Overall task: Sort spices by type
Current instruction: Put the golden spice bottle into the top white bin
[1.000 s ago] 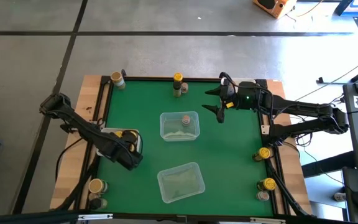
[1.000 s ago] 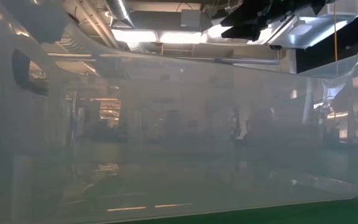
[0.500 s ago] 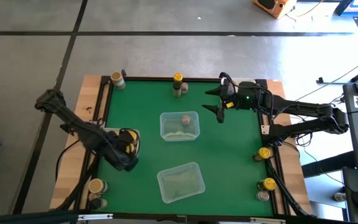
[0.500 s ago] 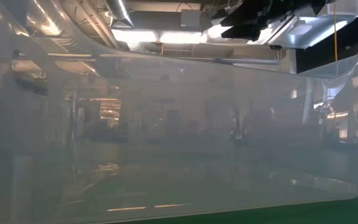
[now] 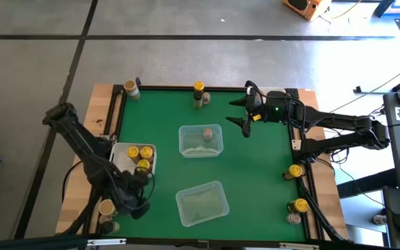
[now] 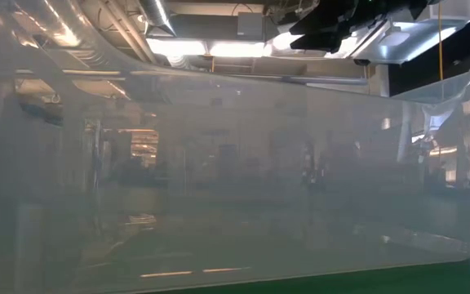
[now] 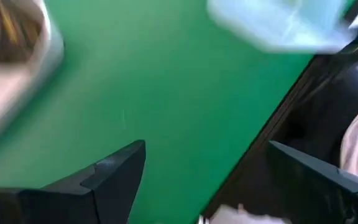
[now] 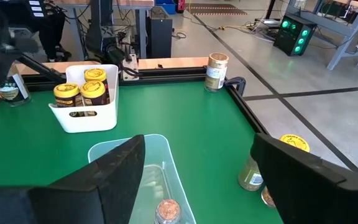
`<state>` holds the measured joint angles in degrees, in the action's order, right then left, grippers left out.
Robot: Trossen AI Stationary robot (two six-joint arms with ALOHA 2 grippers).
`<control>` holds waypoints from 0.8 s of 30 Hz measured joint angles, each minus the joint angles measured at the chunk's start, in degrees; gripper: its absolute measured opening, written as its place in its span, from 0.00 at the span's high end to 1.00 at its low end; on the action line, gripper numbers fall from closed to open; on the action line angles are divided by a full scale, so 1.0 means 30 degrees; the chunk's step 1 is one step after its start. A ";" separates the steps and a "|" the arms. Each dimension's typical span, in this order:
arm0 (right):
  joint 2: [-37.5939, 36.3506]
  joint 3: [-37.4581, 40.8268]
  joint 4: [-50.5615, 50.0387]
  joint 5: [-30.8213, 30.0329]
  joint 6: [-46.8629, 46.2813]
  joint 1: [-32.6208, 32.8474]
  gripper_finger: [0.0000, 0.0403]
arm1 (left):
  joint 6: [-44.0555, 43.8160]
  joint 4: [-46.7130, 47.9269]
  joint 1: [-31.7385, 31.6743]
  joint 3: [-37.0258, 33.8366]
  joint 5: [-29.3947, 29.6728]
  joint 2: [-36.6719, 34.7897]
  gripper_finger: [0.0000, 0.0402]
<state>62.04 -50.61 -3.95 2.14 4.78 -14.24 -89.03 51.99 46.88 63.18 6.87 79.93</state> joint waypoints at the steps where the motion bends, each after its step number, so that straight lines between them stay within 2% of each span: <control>1: 0.0000 0.0000 -0.0006 0.0004 0.0000 0.0000 0.26 | -0.0460 -0.0004 0.0114 0.0000 -0.0738 0.0239 0.19; 6: 0.0000 0.0000 0.0000 -0.0002 0.0000 0.0000 0.26 | -0.1755 0.0027 0.0543 0.0000 -0.2760 0.0806 0.19; 14: 0.0000 0.0000 0.0007 0.0000 0.0000 0.0000 0.26 | -0.2838 0.1378 0.0528 0.0000 -0.3380 0.0719 0.19; 20: 0.0000 0.0000 0.0015 -0.0004 0.0001 0.0000 0.26 | -0.5283 0.4207 0.0109 0.0147 -0.7795 0.0339 0.19; 24: 0.0000 0.0000 0.0067 0.0004 0.0000 0.0000 0.26 | -0.5992 0.6240 -0.0052 0.0843 -0.8245 0.0109 0.19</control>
<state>62.04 -50.61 -3.74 2.15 4.78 -14.24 -107.01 70.71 46.73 65.71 -17.86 80.25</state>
